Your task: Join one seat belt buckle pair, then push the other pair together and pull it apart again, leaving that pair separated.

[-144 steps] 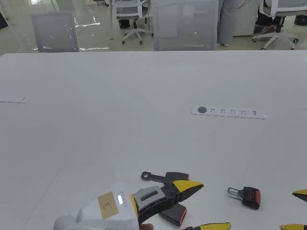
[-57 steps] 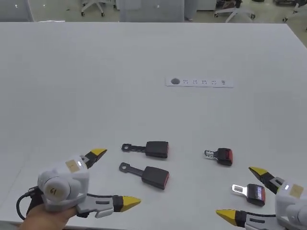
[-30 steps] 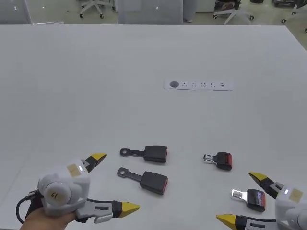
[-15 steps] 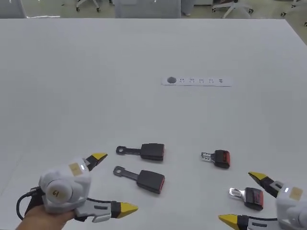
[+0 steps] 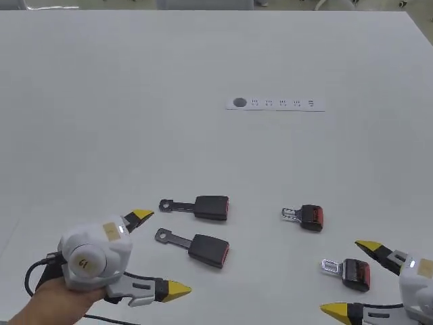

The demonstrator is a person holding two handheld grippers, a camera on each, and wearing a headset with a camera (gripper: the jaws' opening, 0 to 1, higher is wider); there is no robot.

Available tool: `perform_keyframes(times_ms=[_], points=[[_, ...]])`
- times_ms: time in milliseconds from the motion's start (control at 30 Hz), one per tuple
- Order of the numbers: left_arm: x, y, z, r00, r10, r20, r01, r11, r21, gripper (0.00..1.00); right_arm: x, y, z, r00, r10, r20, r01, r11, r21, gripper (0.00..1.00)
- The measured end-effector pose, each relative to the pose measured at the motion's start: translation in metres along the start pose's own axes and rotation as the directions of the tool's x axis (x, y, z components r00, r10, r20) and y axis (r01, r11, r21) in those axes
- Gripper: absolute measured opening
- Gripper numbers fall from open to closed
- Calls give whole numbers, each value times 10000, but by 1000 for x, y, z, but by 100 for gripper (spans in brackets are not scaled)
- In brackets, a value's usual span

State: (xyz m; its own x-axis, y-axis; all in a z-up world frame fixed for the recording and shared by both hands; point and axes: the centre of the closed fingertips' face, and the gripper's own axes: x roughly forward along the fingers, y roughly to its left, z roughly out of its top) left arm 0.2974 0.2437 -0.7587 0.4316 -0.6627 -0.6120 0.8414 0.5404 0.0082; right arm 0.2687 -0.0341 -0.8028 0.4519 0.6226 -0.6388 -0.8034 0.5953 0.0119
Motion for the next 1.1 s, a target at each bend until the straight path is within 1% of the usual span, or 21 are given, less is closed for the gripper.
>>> perform_keyframes(times_ms=[133, 233, 267, 300, 333, 400, 633, 700, 733, 833, 900, 933, 1000, 1100], points=[[4, 1, -2, 9998, -99, -151, 100, 9999, 86, 97, -2, -6, -6, 9998, 80, -199, -80, 10000, 0, 87], [8, 2, -3, 9993, -233, -292, 241, 9994, 255, 96, -3, -9, -10, 9992, 165, -367, -167, 9998, -51, 86], [9, 2, -3, 9993, -251, -288, 260, 9992, 305, 96, -3, -11, -12, 9989, 211, -426, -213, 9998, -65, 86], [10, 2, -2, 9993, -328, -203, 337, 9983, 475, 95, -4, -12, -13, 9986, 230, -471, -234, 9997, -70, 85], [11, 2, -2, 9991, -372, -220, 383, 9979, 518, 94, -4, -13, -15, 9984, 240, -519, -244, 9997, -77, 85], [15, 2, -5, 9980, -467, -436, 490, 9974, 533, 93, -4, -16, -18, 9978, 305, -590, -311, 9995, -90, 83], [25, 2, -7, 9935, -823, -790, 897, 9914, 953, 91, -3, -20, -29, 9932, 640, -971, -652, 9978, -95, 80], [29, 1, -8, 9911, -990, -886, 1081, 9886, 1046, 88, -3, -21, -31, 9915, 727, -1084, -750, 9970, -172, 78], [31, 1, -11, 9889, -1064, -1037, 1182, 9863, 1155, 87, -3, -20, -32, 9904, 787, -1134, -811, 9966, -174, 77], [37, 0, -16, 9828, -1274, -1338, 1460, 9793, 1401, 86, -3, -22, -37, 9874, 925, -1287, -965, 9950, -258, 74], [41, -1, -19, 9789, -1395, -1495, 1622, 9750, 1519, 84, -3, -24, -40, 9851, 985, -1407, -1030, 9944, -245, 73], [42, -1, -19, 9784, -1406, -1517, 1637, 9747, 1522, 83, -3, -26, -43, 9833, 1023, -1506, -1065, 9941, -203, 72], [46, 0, -23, 9729, -1539, -1726, 1808, 9716, 1526, 81, -3, -28, -47, 9805, 1080, -1639, -1127, 9934, -195, 71], [53, -2, -25, 9654, -1723, -1958, 2058, 9645, 1657, 78, -3, -30, -50, 9767, 1164, -1800, -1220, 9923, -201, 68]])
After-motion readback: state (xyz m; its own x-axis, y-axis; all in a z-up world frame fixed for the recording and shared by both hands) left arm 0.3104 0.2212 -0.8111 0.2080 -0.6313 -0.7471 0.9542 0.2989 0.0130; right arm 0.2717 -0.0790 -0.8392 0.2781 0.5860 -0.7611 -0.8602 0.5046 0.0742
